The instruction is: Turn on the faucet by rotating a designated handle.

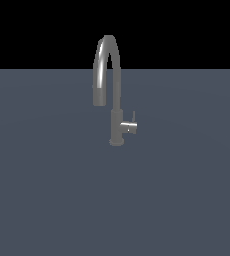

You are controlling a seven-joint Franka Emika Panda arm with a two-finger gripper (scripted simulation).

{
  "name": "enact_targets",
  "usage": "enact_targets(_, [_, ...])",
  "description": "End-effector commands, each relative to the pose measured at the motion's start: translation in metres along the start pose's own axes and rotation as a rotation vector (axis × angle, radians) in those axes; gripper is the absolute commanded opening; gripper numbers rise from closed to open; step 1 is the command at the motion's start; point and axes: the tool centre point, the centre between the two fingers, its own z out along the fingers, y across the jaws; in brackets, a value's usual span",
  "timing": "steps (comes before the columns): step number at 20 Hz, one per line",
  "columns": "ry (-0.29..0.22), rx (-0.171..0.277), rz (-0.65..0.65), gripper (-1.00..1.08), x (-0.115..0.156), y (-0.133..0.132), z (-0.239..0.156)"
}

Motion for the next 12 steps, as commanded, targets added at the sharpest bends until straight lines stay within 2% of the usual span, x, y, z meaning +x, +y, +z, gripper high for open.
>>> enact_targets(1, [0.000, 0.000, 0.000, -1.00, 0.000, 0.000, 0.000])
enact_targets(7, [-0.011, 0.013, 0.013, -1.00, 0.005, 0.000, 0.001])
enact_targets(12, [-0.036, 0.042, 0.044, -1.00, 0.017, -0.001, 0.002])
